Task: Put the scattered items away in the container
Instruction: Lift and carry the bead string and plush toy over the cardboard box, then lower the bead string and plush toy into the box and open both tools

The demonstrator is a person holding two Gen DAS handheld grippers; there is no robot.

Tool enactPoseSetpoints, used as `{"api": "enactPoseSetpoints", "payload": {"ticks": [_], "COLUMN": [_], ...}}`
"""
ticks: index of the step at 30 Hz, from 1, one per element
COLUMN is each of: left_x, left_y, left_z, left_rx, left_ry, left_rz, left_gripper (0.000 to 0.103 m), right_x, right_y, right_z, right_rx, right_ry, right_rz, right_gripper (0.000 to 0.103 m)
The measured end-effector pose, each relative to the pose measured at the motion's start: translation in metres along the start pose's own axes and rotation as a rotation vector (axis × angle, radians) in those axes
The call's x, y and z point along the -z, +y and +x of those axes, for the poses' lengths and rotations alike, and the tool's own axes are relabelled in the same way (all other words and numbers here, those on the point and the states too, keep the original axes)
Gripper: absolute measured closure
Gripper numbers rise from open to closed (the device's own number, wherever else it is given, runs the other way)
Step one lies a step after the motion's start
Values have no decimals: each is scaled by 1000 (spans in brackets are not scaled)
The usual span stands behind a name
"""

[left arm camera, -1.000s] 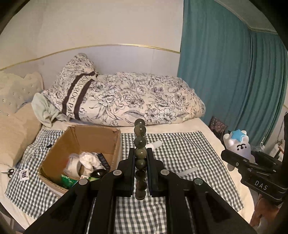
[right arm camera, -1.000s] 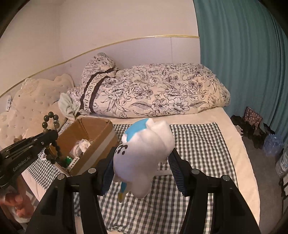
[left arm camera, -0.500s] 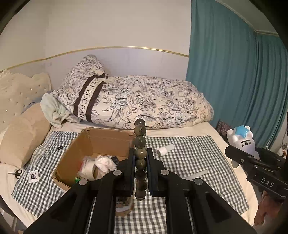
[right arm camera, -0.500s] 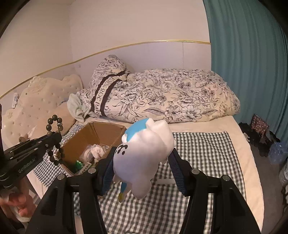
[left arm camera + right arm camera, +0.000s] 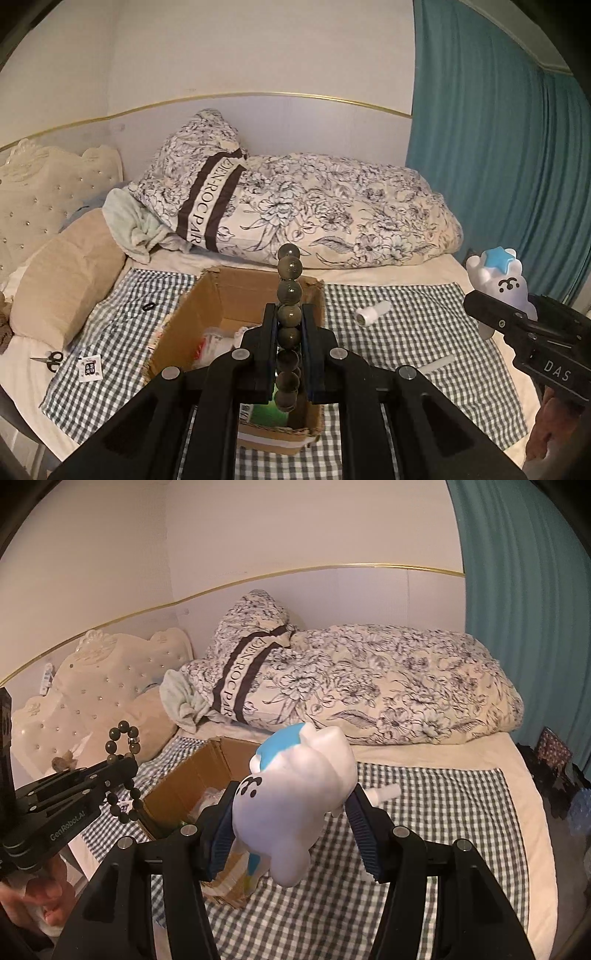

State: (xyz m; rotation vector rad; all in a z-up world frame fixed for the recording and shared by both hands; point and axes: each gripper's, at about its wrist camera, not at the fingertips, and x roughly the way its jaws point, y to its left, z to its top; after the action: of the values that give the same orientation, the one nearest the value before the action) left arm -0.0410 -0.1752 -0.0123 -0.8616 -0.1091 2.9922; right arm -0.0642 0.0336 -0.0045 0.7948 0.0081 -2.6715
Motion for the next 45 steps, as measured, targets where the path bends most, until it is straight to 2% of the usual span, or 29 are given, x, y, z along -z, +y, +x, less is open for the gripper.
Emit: {"api": "enactPoseSetpoints", "payload": {"ticks": [12, 32, 45], "left_x": [6, 43, 63], "left_y": [28, 79, 98], "left_z": [34, 139, 187], "left_rx": [-25, -67, -95], "left_ry": [58, 223, 310], "left_rz": [-23, -94, -100], "left_gripper": [93, 92, 92], "right_x": [-7, 5, 24], "right_y": [26, 61, 86], "right_z": [47, 176, 247], "right_rx": [-57, -147, -180], "right_ry": [50, 204, 297], "right_rz": [-42, -133, -169], "right_gripper": [47, 47, 47]}}
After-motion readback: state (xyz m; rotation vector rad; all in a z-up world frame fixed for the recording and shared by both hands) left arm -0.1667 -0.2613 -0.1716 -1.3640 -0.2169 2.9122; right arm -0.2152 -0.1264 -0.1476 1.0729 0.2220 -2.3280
